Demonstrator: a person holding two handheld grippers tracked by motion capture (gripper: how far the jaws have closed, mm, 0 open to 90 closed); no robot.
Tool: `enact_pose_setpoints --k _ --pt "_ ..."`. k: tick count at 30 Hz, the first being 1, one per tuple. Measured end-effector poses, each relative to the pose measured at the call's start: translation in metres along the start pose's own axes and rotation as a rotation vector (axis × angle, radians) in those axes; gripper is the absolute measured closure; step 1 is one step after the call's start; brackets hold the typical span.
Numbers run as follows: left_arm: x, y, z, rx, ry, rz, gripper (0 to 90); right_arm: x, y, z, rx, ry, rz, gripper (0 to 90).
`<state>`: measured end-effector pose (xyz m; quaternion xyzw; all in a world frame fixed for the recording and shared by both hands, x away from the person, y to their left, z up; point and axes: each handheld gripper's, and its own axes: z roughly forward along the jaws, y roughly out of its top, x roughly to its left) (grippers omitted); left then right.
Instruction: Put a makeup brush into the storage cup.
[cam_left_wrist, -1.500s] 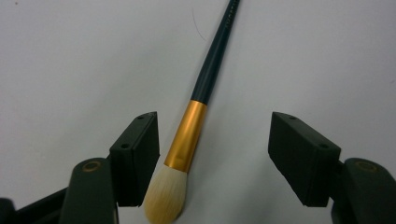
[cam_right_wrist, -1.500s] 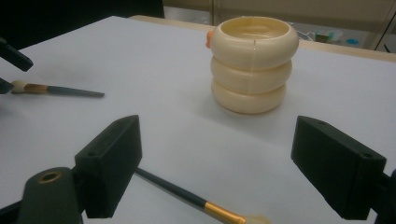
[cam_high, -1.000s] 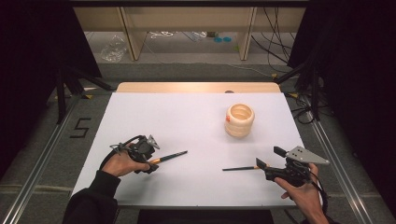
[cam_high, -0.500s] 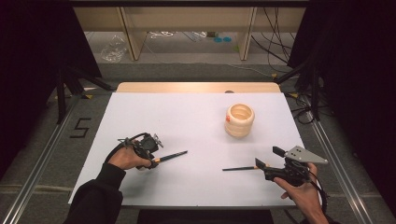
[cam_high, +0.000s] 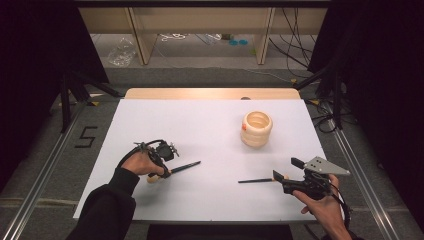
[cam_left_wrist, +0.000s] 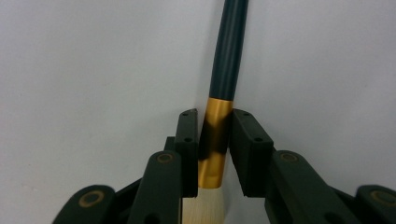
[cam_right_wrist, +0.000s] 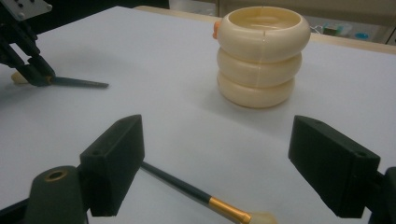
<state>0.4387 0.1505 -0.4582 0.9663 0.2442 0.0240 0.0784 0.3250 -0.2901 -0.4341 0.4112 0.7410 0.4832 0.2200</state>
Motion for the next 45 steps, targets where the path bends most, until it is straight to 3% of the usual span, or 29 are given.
enact_pose_setpoints --k 4,5,8,11,13,16,25,37,39,42,43,44,45 --pt "-0.001 0.004 0.001 0.017 0.001 0.013 73.9 -0.001 0.001 -0.001 0.035 -0.006 -0.012 19.5" --pt "0.0 0.005 0.001 0.021 0.0 0.015 74.0 0.0 -0.001 0.001 -0.001 0.002 -0.007 19.6" --pt "0.0 0.005 0.0 0.023 -0.004 0.02 74.1 -0.001 0.0 0.002 -0.005 -0.001 -0.017 19.9" --pt "0.0 0.006 0.001 0.025 -0.006 0.02 72.0 -0.001 0.0 -0.001 0.031 -0.011 -0.021 19.9" --pt "0.0 0.007 0.0 0.025 -0.006 0.025 72.1 0.0 0.0 0.001 0.001 0.005 -0.008 20.2" --pt "-0.002 0.009 0.001 0.028 -0.011 0.034 74.6 -0.001 0.001 -0.001 0.043 -0.002 -0.014 20.2" --pt "-0.003 0.012 0.001 0.05 -0.008 0.049 77.2 -0.001 0.001 0.0 0.024 -0.012 -0.029 20.6" --pt "-0.001 0.008 -0.012 0.015 -0.021 0.04 77.5 0.0 0.001 0.0 0.036 -0.003 -0.019 20.9" --pt "0.0 0.008 -0.013 0.01 -0.025 0.041 77.5 0.0 0.0 0.003 0.012 0.007 -0.014 21.0" --pt "0.0 0.007 -0.015 0.006 -0.017 0.038 77.5 0.0 0.001 0.0 0.036 -0.002 -0.023 21.3" --pt "-0.001 0.007 -0.015 0.005 -0.019 0.042 77.5 0.001 0.0 0.003 0.01 0.009 -0.011 21.3" --pt "-0.001 0.007 -0.017 0.0 -0.021 0.049 77.5 0.0 0.001 0.001 0.041 0.0 -0.025 21.3" --pt "-0.002 0.007 -0.018 -0.003 -0.021 0.05 77.5 0.001 0.0 0.003 0.012 0.015 -0.011 21.3"
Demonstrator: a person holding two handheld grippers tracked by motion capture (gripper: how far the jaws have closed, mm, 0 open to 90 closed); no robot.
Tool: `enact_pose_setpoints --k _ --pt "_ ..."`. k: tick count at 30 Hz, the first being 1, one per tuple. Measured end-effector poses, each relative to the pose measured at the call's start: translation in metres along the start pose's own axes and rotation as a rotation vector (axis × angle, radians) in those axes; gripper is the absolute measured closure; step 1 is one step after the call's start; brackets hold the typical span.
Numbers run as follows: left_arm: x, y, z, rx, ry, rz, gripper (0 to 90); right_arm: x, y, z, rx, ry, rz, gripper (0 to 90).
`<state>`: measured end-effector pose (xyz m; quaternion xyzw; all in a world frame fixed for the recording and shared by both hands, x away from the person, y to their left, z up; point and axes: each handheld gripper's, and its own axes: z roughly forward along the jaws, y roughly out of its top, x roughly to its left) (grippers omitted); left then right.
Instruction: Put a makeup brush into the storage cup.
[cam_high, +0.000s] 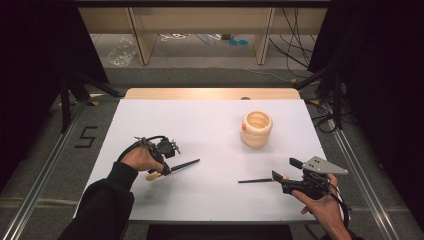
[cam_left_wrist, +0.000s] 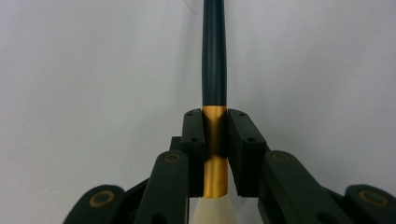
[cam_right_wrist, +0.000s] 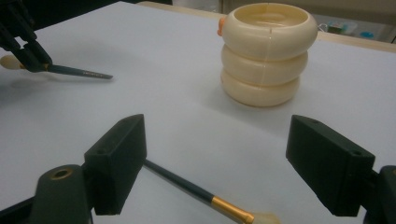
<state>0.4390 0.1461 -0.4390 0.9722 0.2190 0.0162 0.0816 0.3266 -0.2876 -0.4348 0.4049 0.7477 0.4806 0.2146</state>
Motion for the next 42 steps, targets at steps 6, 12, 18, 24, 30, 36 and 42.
enact_pose_setpoints --k 6,12,18,24,30,36,42 --pt "-0.004 0.004 -0.011 -0.031 -0.013 0.012 77.5 0.003 0.003 0.0 0.015 -0.004 -0.072 21.4" --pt "-0.014 0.016 -0.026 -0.05 -0.048 0.046 77.5 0.02 0.012 0.006 -0.001 0.032 -0.219 21.9" --pt "-0.024 0.03 -0.039 -0.077 -0.07 0.08 77.6 0.044 0.021 0.016 0.029 0.057 -0.408 24.3" --pt "-0.037 0.045 -0.048 -0.084 -0.083 0.119 77.6 0.069 0.027 0.033 0.05 0.094 -0.556 25.8" --pt "-0.048 0.059 -0.055 -0.084 -0.091 0.17 77.6 0.09 0.033 0.054 0.07 0.138 -0.648 28.6" --pt "-0.058 0.07 -0.056 -0.085 -0.122 0.201 77.6 0.1 0.036 0.066 0.084 0.156 -0.699 32.2" --pt "-0.065 0.078 -0.054 -0.076 -0.131 0.223 77.6 0.111 0.035 0.074 0.112 0.146 -0.8 37.0"
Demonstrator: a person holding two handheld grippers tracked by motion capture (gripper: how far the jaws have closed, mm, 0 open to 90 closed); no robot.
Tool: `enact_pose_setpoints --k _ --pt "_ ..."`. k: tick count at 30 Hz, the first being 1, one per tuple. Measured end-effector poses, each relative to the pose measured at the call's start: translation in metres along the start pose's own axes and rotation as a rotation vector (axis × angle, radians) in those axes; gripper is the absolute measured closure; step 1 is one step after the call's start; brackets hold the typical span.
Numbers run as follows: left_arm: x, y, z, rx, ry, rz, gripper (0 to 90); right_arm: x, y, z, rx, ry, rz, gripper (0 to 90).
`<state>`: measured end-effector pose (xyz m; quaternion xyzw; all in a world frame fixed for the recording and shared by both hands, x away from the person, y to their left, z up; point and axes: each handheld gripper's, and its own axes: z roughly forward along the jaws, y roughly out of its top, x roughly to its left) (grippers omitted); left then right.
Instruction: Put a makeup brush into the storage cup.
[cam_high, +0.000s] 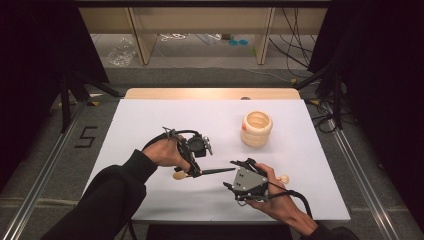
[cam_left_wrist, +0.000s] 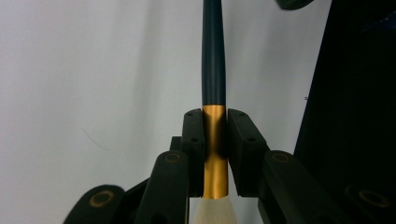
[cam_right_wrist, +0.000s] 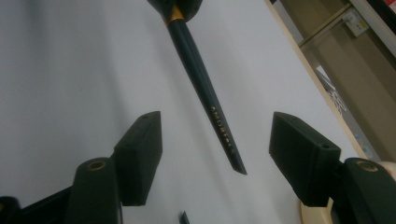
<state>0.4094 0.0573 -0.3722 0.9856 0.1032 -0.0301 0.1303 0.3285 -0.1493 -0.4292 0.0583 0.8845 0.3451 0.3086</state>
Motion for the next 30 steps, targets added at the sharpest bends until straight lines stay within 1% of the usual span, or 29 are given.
enact_pose_setpoints --k 1,3,6,7,8,9,12,13,14,15,16,17,18,19,20,21,22,23,24,25,28,29,30 --pt "0.0 0.0 0.0 0.0 0.0 0.0 77.6 0.001 0.001 0.001 0.007 0.012 -0.011 38.6" --pt "-0.001 0.001 0.0 -0.002 -0.011 0.008 77.5 0.003 0.002 0.005 0.015 0.01 -0.029 39.5" --pt "-0.002 0.001 0.001 -0.005 -0.012 0.006 77.6 0.005 0.003 0.008 0.02 0.012 -0.032 40.7" --pt "-0.002 0.002 0.001 -0.009 -0.015 0.004 77.6 0.006 0.004 0.011 0.025 0.016 -0.042 43.7" --pt "-0.002 0.002 0.001 -0.009 -0.015 0.004 77.6 0.006 0.004 0.011 0.025 0.016 -0.042 43.7" --pt "-0.002 0.003 0.0 -0.011 -0.024 0.007 77.5 0.007 0.005 0.014 0.032 0.017 -0.059 46.1" --pt "-0.004 0.004 -0.001 -0.017 -0.026 0.011 77.6 0.008 0.007 0.018 0.033 0.023 -0.092 51.3" --pt "-0.004 0.004 -0.001 -0.017 -0.026 0.011 77.6 0.008 0.007 0.018 0.033 0.023 -0.092 51.3" --pt "-0.004 0.006 -0.001 -0.008 -0.027 0.017 77.6 0.009 0.009 0.02 0.038 0.015 -0.107 55.6" --pt "-0.004 0.006 -0.001 -0.008 -0.027 0.017 77.6 0.009 0.01 0.021 0.038 0.021 -0.122 57.7" --pt "-0.005 0.006 -0.001 -0.004 -0.032 0.012 77.6 0.009 0.01 0.021 0.038 0.021 -0.122 57.7" --pt "-0.005 0.007 -0.001 -0.005 -0.032 0.015 77.6 0.01 0.011 0.022 0.038 0.013 -0.15 62.0" --pt "-0.005 0.007 -0.001 -0.007 -0.032 0.016 77.6 0.01 0.011 0.022 0.038 0.013 -0.15 62.0" --pt "-0.004 0.007 0.0 -0.006 -0.038 0.014 77.6 0.005 0.011 0.023 0.043 0.02 -0.243 65.3" --pt "-0.004 0.007 0.0 -0.006 -0.038 0.014 77.6 0.005 0.011 0.023 0.043 0.02 -0.243 65.3" --pt "-0.004 0.007 0.0 -0.006 -0.037 0.014 77.6 0.007 0.012 0.022 0.048 0.016 -0.223 66.9" --pt "-0.004 0.008 0.0 -0.007 -0.036 0.011 77.6 0.008 0.012 0.022 0.048 0.018 -0.228 68.0" --pt "-0.004 0.008 0.0 -0.005 -0.036 0.011 77.6 0.008 0.013 0.022 0.043 0.019 -0.235 69.4" --pt "-0.005 0.008 0.001 -0.002 -0.039 0.012 77.6 0.006 0.013 0.022 0.039 0.012 -0.257 71.1" --pt "-0.005 0.008 0.001 0.0 -0.041 0.012 77.6 0.006 0.013 0.022 0.038 0.012 -0.259 72.6" --pt "-0.004 0.009 0.002 0.005 -0.047 0.014 77.6 0.005 0.012 0.024 0.042 0.022 -0.299 75.9" --pt "-0.004 0.009 0.002 0.009 -0.051 0.012 77.6 0.007 0.012 0.024 0.048 0.036 -0.276 77.0" --pt "-0.004 0.009 0.002 0.009 -0.051 0.012 77.6 0.007 0.012 0.024 0.048 0.036 -0.276 77.0"
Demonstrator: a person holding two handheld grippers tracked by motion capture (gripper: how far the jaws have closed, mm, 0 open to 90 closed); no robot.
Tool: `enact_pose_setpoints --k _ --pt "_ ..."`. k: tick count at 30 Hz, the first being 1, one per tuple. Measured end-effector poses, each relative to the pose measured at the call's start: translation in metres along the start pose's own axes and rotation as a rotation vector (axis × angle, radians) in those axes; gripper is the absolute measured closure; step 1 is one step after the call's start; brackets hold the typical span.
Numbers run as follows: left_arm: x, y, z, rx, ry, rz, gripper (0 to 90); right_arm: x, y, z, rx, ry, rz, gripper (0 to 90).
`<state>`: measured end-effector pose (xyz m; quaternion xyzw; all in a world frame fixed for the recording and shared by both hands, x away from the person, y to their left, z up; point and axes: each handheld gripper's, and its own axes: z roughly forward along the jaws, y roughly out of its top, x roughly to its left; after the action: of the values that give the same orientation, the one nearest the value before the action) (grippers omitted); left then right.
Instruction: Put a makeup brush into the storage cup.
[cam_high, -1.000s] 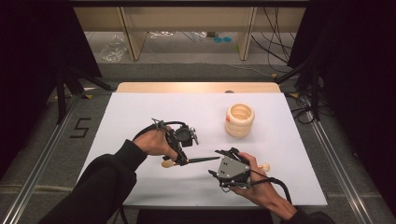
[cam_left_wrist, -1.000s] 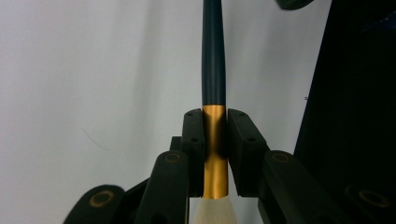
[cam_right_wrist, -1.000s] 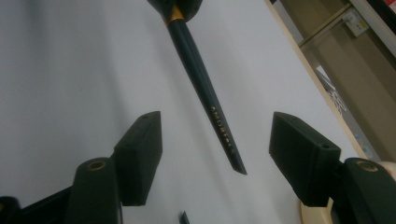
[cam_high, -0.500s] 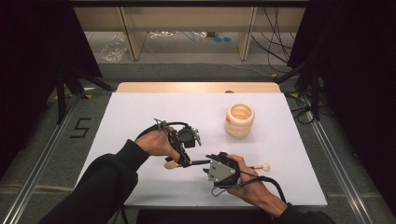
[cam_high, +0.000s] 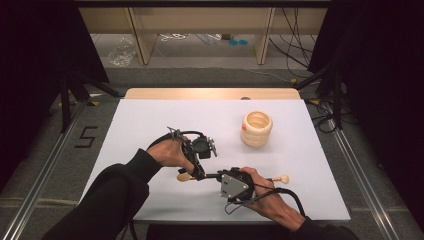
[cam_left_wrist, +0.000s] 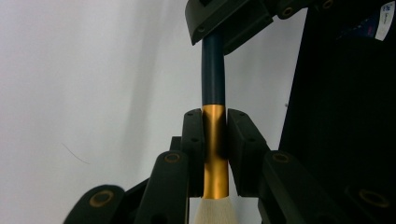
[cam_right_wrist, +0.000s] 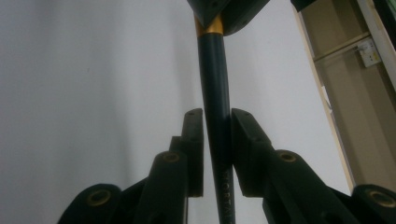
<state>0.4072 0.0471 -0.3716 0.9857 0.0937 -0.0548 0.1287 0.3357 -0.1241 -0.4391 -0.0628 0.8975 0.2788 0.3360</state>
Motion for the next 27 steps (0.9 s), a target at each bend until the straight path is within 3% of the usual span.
enact_pose_setpoints --k 1,6,9,10,11,12,15,16,18,19,20,21,22,23,24,27 --pt "0.0 0.0 0.002 -0.006 -0.006 -0.01 77.6 -0.001 -0.001 0.002 -0.004 0.0 -0.033 78.8" --pt "-0.002 0.0 0.003 -0.018 -0.028 -0.037 77.4 0.0 -0.001 0.002 0.008 0.015 -0.059 79.8" --pt "-0.001 0.001 0.003 -0.025 -0.021 -0.03 77.3 0.004 0.0 0.001 0.026 0.019 -0.03 80.0" --pt "-0.001 0.0 0.002 -0.004 -0.026 -0.015 77.3 0.004 0.0 0.001 0.026 0.019 -0.03 80.0" --pt "-0.001 0.0 0.003 -0.034 -0.024 -0.03 77.0 0.0 0.0 0.0 0.011 0.001 -0.075 80.1" --pt "0.001 0.0 0.001 -0.017 -0.031 -0.006 76.8 0.002 -0.001 -0.001 0.021 0.006 -0.054 80.1" --pt "0.002 0.0 0.0 -0.031 -0.015 -0.009 73.6 0.001 -0.002 -0.002 0.024 0.014 -0.041 80.3" --pt "0.0 0.0 0.0 -0.068 -0.013 -0.039 73.6 0.001 -0.002 -0.002 0.024 0.014 -0.041 80.3" --pt "-0.001 -0.001 -0.003 -0.088 0.001 -0.027 64.0 -0.003 -0.005 -0.002 0.028 -0.009 -0.059 80.3" --pt "-0.001 0.0 -0.006 -0.115 0.03 -0.022 60.9 -0.005 -0.006 -0.003 0.031 -0.015 -0.066 80.3" --pt "-0.001 0.0 -0.006 -0.115 0.03 -0.022 61.0 -0.005 -0.006 -0.003 0.031 -0.015 -0.066 80.3" --pt "0.0 0.0 -0.011 -0.107 0.07 0.015 58.7 -0.008 -0.009 -0.003 0.033 -0.027 -0.072 80.3" --pt "0.0 0.0 -0.011 -0.107 0.07 0.015 54.9 -0.008 -0.009 -0.003 0.033 -0.027 -0.072 80.3" --pt "-0.001 0.0 -0.015 -0.132 0.094 0.017 50.3 -0.011 -0.011 -0.005 0.028 -0.029 -0.053 80.3" --pt "-0.001 -0.002 -0.024 -0.197 0.127 -0.005 47.9 -0.013 -0.014 -0.007 0.024 -0.036 -0.029 80.3" --pt "-0.001 -0.006 -0.035 -0.28 0.191 -0.042 40.3 -0.016 -0.018 -0.012 0.014 -0.025 0.104 80.3"
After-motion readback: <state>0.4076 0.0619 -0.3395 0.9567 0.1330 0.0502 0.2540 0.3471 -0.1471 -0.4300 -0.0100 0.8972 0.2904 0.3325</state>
